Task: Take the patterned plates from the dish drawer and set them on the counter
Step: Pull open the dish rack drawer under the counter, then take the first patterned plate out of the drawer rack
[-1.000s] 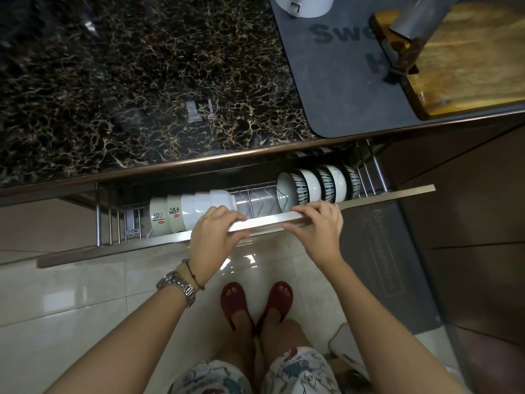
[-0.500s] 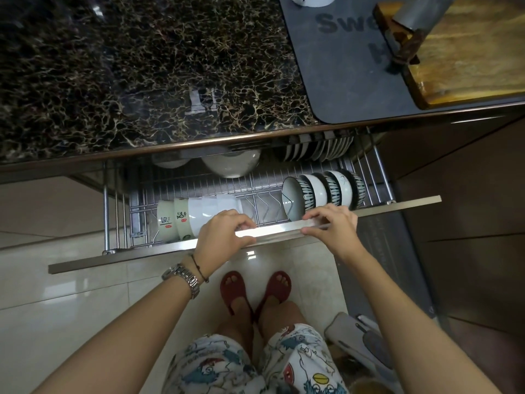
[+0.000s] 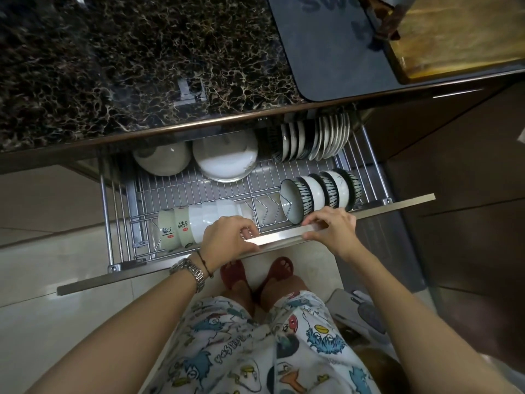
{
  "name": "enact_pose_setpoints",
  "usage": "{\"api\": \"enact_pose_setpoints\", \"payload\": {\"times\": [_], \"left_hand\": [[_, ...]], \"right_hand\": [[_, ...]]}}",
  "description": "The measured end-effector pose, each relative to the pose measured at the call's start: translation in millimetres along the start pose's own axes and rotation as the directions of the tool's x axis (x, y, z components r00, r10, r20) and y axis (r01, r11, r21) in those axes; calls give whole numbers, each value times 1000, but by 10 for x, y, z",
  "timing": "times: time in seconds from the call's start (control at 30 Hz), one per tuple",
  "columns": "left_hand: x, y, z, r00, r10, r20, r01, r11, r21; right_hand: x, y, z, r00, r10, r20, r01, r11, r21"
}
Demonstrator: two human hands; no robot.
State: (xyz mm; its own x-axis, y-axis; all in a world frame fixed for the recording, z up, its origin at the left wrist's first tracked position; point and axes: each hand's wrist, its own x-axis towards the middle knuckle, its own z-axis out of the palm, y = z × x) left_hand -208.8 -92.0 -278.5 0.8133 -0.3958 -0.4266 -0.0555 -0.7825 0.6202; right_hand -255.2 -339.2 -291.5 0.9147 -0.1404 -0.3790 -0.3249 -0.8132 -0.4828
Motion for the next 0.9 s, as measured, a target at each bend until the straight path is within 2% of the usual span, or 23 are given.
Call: {"api": "enact_pose_setpoints", "payload": {"times": [0.7,0.83,0.9], "left_hand": [[-184,21,239,974,52,220,-56,998,12],[-88,15,208,949,51,312,-57,998,11],[11,57,144,957,42,288,-40,999,-11]], "right_hand": [[-483,182,65,998,52,46,-53,998,22],[-430,107,-52,991,26,135,-23,999,-22],[-327,33,-184,985,-2,175,5,1000,-13]]}}
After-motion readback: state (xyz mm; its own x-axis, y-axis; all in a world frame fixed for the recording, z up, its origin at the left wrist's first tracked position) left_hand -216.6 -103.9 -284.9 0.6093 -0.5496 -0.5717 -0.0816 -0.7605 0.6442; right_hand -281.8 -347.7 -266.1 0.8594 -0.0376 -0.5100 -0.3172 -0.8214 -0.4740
